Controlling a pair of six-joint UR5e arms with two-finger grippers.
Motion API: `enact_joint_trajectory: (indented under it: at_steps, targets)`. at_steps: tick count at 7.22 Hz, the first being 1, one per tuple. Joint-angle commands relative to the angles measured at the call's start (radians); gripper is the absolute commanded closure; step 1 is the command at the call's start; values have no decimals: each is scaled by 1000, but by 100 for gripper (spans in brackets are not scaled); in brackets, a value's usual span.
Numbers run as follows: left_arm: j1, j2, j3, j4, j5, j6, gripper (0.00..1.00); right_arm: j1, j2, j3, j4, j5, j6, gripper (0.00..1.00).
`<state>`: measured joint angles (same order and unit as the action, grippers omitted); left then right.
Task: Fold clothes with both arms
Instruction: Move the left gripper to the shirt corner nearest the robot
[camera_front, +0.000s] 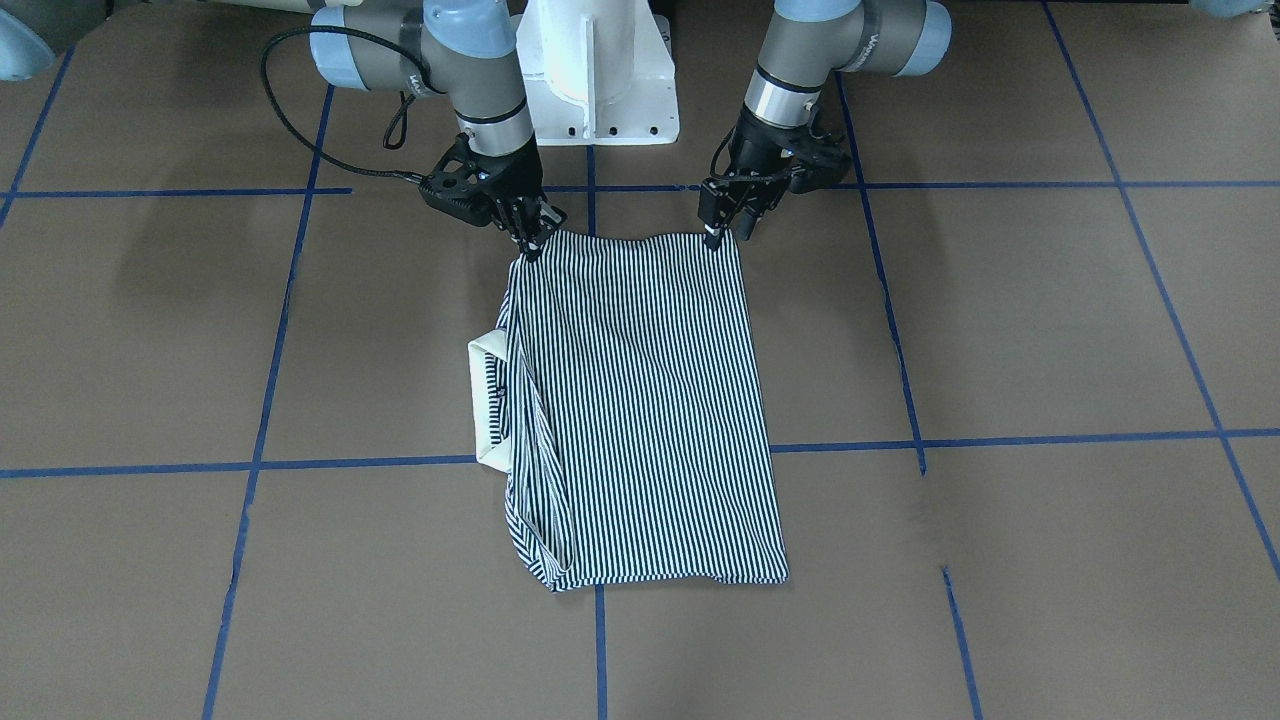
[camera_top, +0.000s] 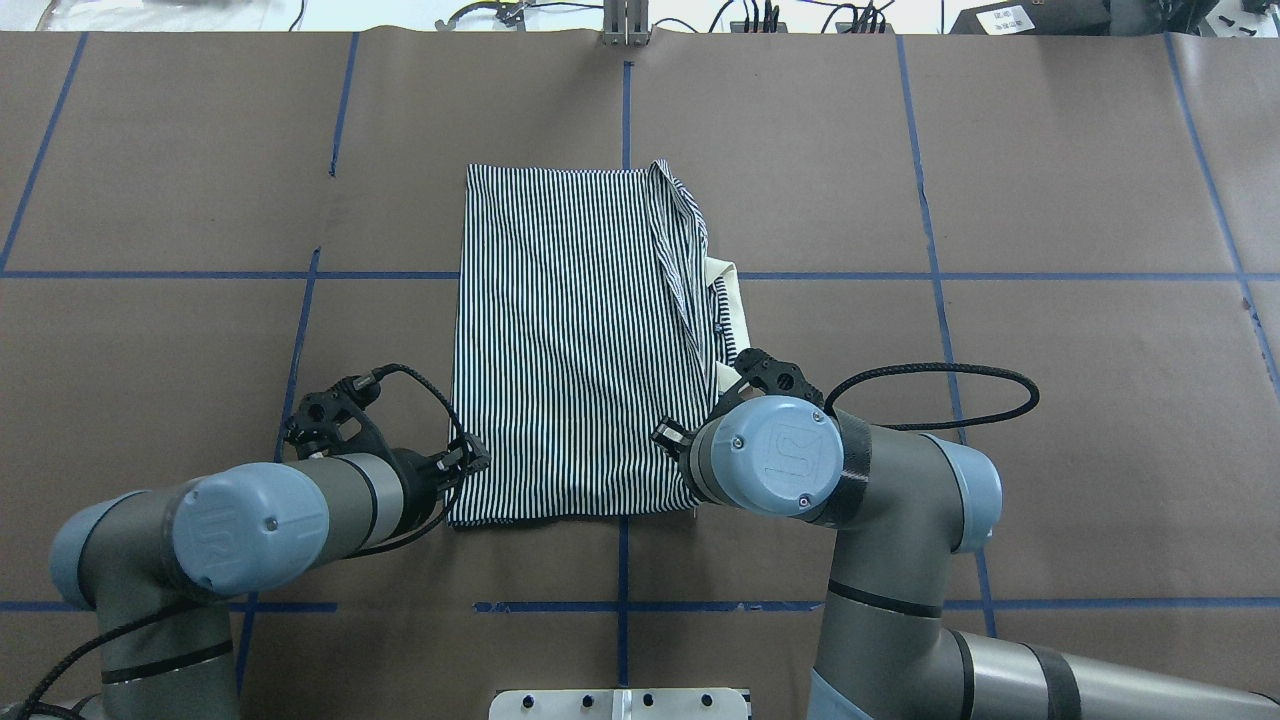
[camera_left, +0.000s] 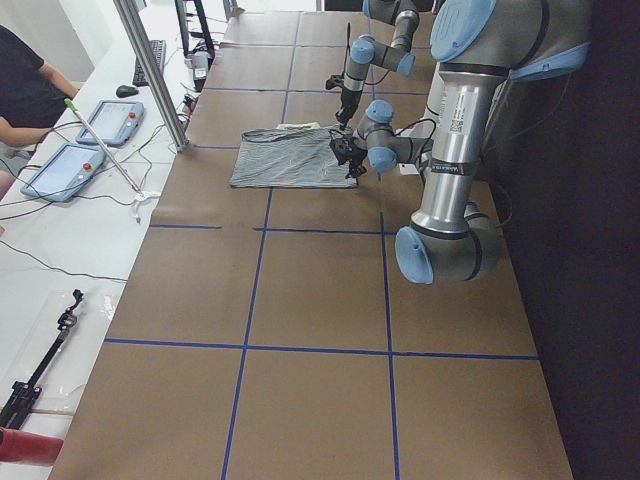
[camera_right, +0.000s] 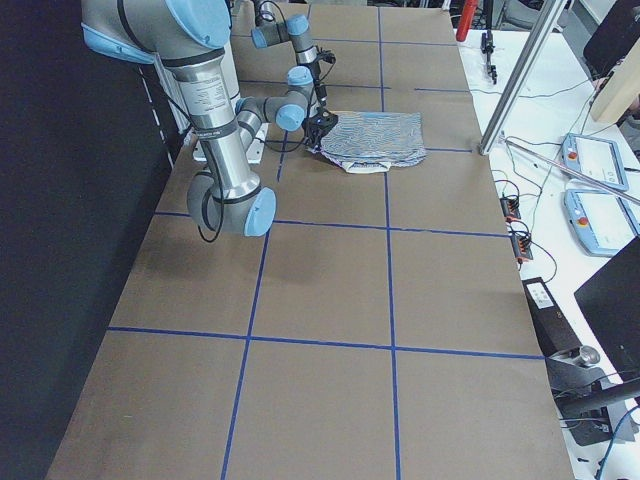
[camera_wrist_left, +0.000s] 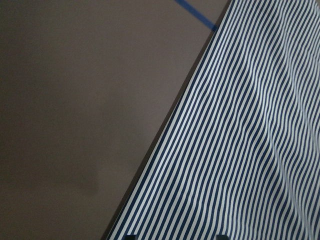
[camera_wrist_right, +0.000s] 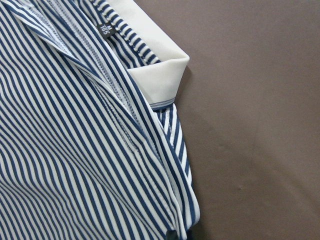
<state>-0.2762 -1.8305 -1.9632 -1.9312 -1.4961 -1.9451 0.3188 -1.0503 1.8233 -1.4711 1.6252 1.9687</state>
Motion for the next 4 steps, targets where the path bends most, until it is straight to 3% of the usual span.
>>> enact_joint_trajectory:
  at_steps: [1, 4]
  targets:
    - [26, 6, 13, 12, 7, -6, 38, -1, -2, 1, 0, -1, -1, 100]
    - [34, 5, 18, 49, 7, -6, 38, -1, 0, -1, 0, -1, -2, 100]
